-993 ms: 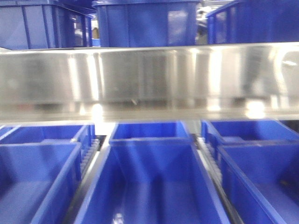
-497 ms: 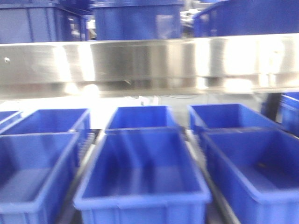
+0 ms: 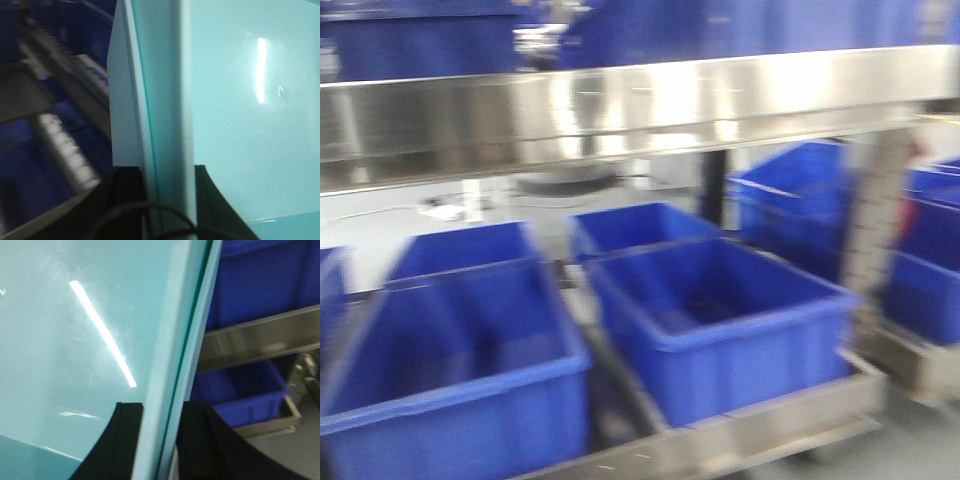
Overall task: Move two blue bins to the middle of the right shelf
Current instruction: 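Back away and drive into the aisle holding the teal bin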
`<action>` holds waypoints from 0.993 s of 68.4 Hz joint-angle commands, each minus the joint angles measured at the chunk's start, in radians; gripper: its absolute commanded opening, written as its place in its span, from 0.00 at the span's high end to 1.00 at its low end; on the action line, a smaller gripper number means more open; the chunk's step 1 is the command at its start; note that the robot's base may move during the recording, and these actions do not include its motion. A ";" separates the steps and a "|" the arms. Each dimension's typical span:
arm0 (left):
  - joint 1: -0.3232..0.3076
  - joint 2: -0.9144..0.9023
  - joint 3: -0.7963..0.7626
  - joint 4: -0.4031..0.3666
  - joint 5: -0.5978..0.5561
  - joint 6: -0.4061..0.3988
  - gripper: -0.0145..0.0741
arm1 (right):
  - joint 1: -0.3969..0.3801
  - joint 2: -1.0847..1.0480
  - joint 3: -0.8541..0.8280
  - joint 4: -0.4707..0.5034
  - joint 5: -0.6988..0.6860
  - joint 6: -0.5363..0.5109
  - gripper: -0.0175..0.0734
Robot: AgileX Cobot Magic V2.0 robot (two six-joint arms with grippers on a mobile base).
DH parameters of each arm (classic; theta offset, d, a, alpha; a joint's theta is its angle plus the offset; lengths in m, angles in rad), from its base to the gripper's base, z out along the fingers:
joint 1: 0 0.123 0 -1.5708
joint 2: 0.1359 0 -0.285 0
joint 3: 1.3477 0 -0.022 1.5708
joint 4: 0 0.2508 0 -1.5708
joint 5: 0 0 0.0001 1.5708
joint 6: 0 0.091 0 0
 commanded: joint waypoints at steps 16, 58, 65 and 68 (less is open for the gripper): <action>0.000 -0.029 -0.020 -0.055 -0.130 -0.008 0.96 | -0.005 -0.006 -0.010 -0.013 -0.047 -0.016 0.98; 0.000 -0.029 -0.020 -0.055 -0.130 -0.008 0.96 | -0.005 -0.006 -0.010 -0.013 -0.047 -0.016 0.98; 0.000 -0.029 -0.020 -0.055 -0.130 -0.008 0.96 | -0.005 -0.006 -0.010 -0.013 -0.047 -0.016 0.98; 0.000 -0.029 -0.020 -0.055 -0.130 -0.008 0.96 | -0.005 -0.006 -0.010 -0.013 -0.047 -0.016 0.98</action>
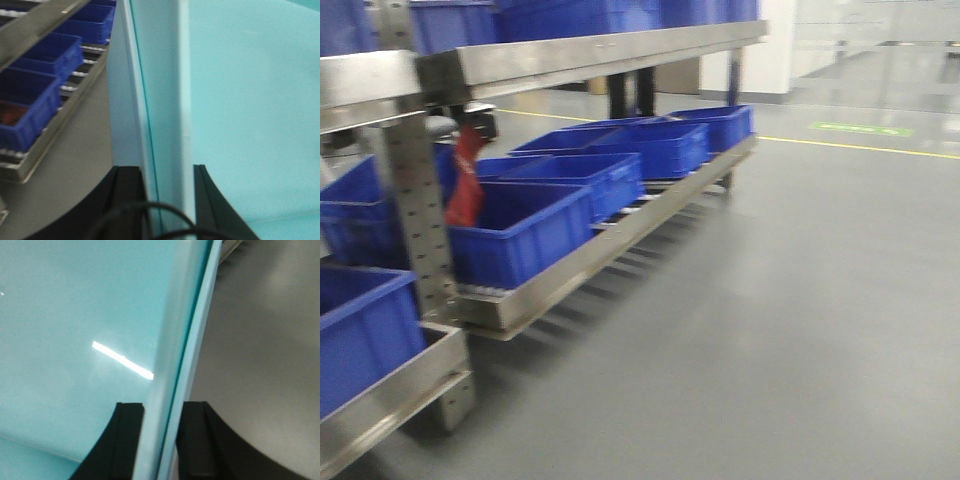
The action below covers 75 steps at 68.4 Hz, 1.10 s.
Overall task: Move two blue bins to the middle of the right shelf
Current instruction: 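Back away and drive into the aisle holding the teal bin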
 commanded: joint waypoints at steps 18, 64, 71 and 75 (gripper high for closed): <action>0.000 -0.029 -0.020 -0.052 -0.123 -0.009 0.96 | -0.003 -0.006 -0.010 -0.013 -0.053 -0.017 0.98; 0.000 -0.029 -0.020 -0.052 -0.123 -0.009 0.96 | -0.003 -0.006 -0.010 -0.013 -0.053 -0.017 0.98; 0.000 -0.029 -0.020 -0.052 -0.123 -0.009 0.96 | -0.003 -0.006 -0.010 -0.013 -0.053 -0.017 0.98; 0.000 -0.029 -0.020 -0.052 -0.123 -0.009 0.96 | -0.003 -0.006 -0.010 -0.013 -0.053 -0.017 0.98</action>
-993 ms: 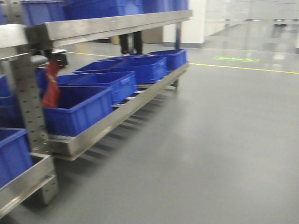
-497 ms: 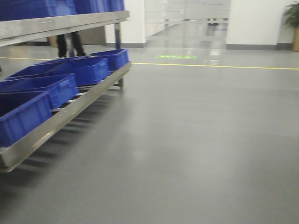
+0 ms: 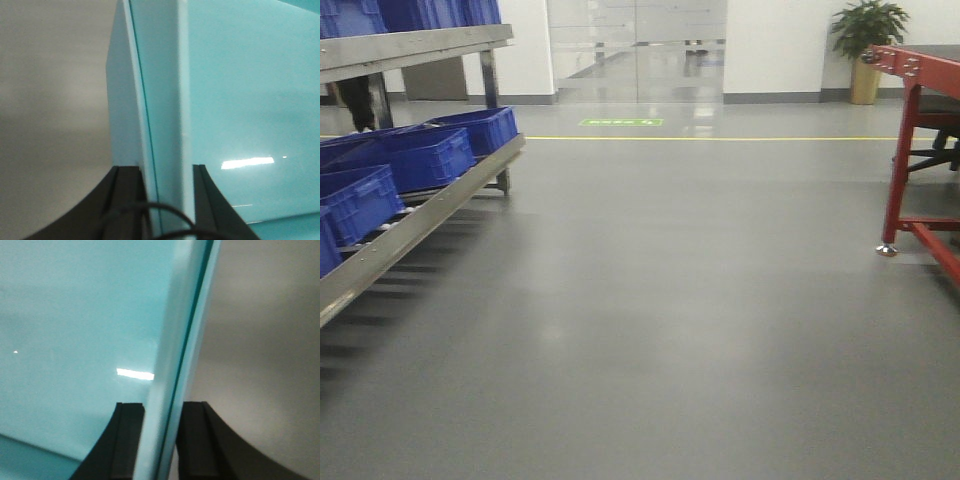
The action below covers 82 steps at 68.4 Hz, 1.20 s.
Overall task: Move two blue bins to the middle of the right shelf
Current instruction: 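Back away and drive into the aisle holding the teal bin, then drive along the open aisle carrying the teal bin in both grippers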
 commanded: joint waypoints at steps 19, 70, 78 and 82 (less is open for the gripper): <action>0.000 -0.029 -0.020 -0.052 -0.119 -0.009 0.96 | -0.003 -0.006 -0.010 -0.013 -0.056 -0.019 0.98; 0.000 -0.029 -0.020 -0.052 -0.119 -0.009 0.96 | -0.003 -0.006 -0.010 -0.013 -0.056 -0.019 0.98; 0.000 -0.029 -0.020 -0.052 -0.119 -0.009 0.96 | -0.003 -0.006 -0.010 -0.013 -0.056 -0.019 0.98; 0.000 -0.029 -0.020 -0.052 -0.119 -0.009 0.96 | -0.003 -0.006 -0.010 -0.013 -0.056 -0.019 0.98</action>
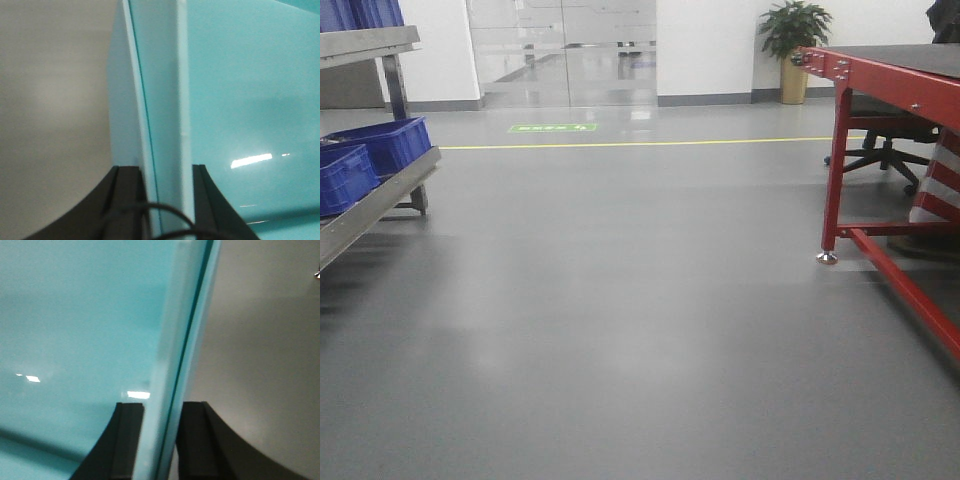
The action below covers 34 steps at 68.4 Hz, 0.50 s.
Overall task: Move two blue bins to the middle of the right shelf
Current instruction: 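Drive along the open aisle carrying the teal bin in both grippers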
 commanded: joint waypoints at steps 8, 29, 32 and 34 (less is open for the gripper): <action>0.000 -0.029 -0.020 -0.051 -0.121 -0.009 0.96 | -0.003 -0.006 -0.010 -0.013 -0.057 -0.021 0.98; 0.000 -0.029 -0.020 -0.051 -0.121 -0.009 0.96 | -0.003 -0.006 -0.010 -0.013 -0.059 -0.021 0.98; 0.000 -0.029 -0.020 -0.051 -0.121 -0.009 0.96 | -0.003 -0.006 -0.010 -0.013 -0.059 -0.021 0.98; 0.000 -0.029 -0.020 -0.051 -0.121 -0.009 0.96 | -0.003 -0.006 -0.010 -0.013 -0.059 -0.021 0.98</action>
